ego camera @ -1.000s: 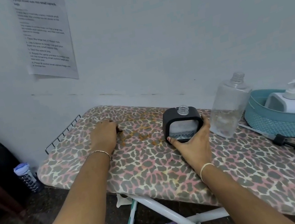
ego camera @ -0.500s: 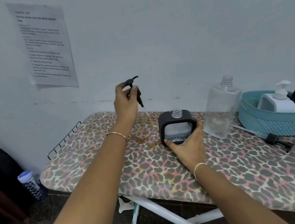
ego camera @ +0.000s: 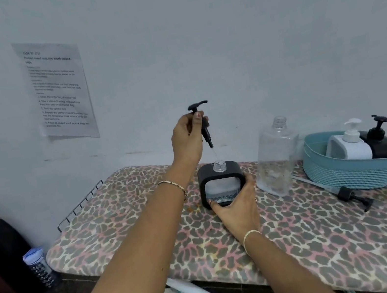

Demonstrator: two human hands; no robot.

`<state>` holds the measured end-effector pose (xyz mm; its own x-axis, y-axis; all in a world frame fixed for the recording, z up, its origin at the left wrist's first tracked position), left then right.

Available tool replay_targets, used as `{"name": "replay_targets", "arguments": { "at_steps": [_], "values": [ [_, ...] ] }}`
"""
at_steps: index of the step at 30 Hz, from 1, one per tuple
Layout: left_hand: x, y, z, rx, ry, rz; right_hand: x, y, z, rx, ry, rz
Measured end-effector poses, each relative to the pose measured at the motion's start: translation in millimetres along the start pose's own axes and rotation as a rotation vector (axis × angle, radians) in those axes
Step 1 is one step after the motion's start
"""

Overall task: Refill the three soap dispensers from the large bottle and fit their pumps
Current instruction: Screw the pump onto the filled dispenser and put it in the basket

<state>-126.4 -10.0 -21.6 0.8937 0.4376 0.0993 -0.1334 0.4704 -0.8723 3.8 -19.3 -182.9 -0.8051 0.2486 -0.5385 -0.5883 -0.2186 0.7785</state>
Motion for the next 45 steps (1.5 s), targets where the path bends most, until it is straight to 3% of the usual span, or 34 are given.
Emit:
{"name": "replay_targets", "arguments": {
  "at_steps": [11, 20, 27, 32, 45],
  "values": [
    [9, 2, -3, 0.04, 0.022, 0.099, 1, -2, 2, 0.011, 0.0, 0.007],
    [18, 50, -39, -0.044, 0.284, 0.461, 1, 0, 1, -0.008, -0.014, 0.006],
    [12, 57, -44, -0.059, 0.179, 0.397, 0, 0, 1, -0.019, -0.027, 0.019],
    [12, 64, -41, -0.054, 0.197, 0.47, 0, 0, 1, -0.028, -0.031, 0.012],
    [12, 58, -48, -0.085, 0.243, 0.387, 3, -4, 3, -0.018, -0.024, -0.001]
  ]
}}
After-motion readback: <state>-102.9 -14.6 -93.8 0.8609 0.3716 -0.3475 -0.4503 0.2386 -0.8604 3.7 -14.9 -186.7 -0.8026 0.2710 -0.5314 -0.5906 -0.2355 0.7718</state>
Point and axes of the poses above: each hand's wrist, its own z-axis towards the middle knuckle, its own x-axis out of the palm, y = z × x, the point moved 5 cm from there along z, towards the middle knuckle, and after that the axes turned 7 degrees about -z, right-handed, at the moved point
